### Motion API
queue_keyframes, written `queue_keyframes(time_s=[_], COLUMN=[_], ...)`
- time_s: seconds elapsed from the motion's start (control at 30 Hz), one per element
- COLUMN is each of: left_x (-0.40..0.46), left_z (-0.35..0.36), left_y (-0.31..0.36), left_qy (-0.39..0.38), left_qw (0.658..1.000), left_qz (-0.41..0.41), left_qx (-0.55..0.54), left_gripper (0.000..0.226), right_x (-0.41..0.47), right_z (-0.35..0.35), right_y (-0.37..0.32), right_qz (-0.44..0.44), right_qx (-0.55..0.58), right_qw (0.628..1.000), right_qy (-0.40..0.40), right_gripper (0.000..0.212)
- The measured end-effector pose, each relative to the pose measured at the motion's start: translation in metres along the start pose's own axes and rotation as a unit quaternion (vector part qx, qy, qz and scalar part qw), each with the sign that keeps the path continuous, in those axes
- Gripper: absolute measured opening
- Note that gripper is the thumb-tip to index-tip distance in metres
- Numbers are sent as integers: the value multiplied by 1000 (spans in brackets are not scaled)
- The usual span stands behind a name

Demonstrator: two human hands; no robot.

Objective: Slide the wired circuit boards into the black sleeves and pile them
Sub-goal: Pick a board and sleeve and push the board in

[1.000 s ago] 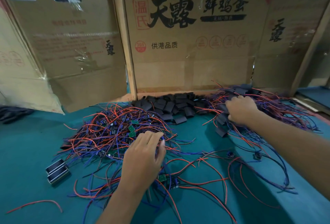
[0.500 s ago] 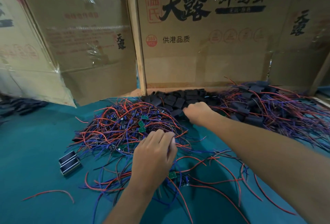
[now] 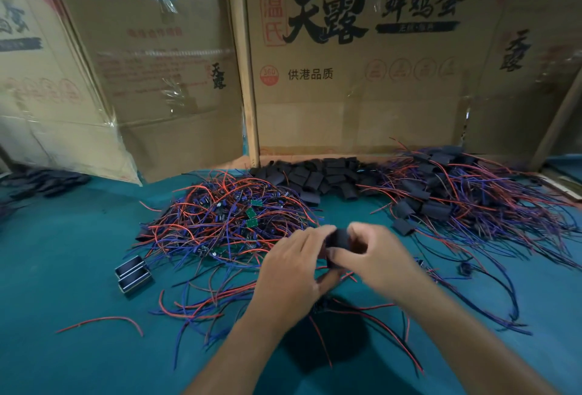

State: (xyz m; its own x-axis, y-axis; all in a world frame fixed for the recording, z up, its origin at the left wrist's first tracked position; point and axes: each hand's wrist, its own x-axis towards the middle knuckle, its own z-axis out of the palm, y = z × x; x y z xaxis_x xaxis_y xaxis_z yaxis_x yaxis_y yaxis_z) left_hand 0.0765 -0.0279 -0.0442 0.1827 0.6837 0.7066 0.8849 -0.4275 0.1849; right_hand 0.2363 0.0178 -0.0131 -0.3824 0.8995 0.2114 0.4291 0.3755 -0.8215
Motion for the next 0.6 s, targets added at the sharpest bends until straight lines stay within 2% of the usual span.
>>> queue_keyframes(time_s=[0.07, 0.13, 0.17, 0.3, 0.37, 0.43, 0.47, 0.53, 0.6], left_x=[-2, -4, -4, 0, -2, -1, 2, 18, 47], left_z=[-3, -8, -9, -12, -12, -14, -15, -15, -13], left_y=[2, 5, 6, 13, 12, 7, 0, -23, -59], left_qy=[-10, -13, -14, -17, -45, -93, -111, -128, -186], left_qw=[996, 986, 983, 988, 984, 972, 966, 968, 976], left_qz=[-24, -61, -69, -33, -50, -79, -85, -91, -99], left_qx=[-83, -154, -168, -149, -163, -202, -219, -197, -52], left_gripper=[50, 55, 58, 58, 68, 83, 80, 54, 34], right_x=[-10, -15, -17, -15, -14, -10, -8, -3, 0], right_z=[0, 2, 2, 0, 1, 0, 0, -4, -6], right_y=[1, 4, 5, 10, 12, 17, 20, 26, 32], right_qz=[25, 65, 78, 92, 105, 115, 120, 126, 127], right_qx=[161, 356, 413, 457, 463, 479, 492, 515, 519], right_qw=[986, 927, 900, 874, 871, 867, 861, 848, 845], right_qy=[-38, -96, -115, -135, -125, -82, -50, 3, 18], right_gripper=[35, 31, 29, 29, 37, 42, 42, 42, 39])
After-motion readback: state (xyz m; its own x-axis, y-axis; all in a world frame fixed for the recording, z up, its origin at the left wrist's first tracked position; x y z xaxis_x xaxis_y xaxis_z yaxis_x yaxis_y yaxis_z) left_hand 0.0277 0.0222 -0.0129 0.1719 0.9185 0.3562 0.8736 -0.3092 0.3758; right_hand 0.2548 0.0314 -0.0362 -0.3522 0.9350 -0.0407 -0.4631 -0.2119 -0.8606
